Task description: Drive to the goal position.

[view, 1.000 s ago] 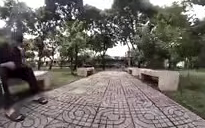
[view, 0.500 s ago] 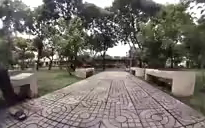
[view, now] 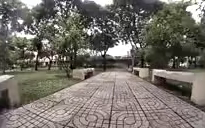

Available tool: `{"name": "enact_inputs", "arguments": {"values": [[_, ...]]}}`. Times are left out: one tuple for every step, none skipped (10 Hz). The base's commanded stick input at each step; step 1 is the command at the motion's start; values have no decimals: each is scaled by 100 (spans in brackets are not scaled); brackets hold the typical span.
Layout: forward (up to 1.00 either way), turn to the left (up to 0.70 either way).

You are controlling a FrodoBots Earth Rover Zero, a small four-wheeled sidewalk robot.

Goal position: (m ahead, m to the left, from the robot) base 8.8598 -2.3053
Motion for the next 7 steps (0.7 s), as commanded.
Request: {"name": "enact_inputs", "arguments": {"values": [[100, 0], [100, 0], [100, 0], [100, 0], [100, 0], [100, 0], [100, 0]]}}
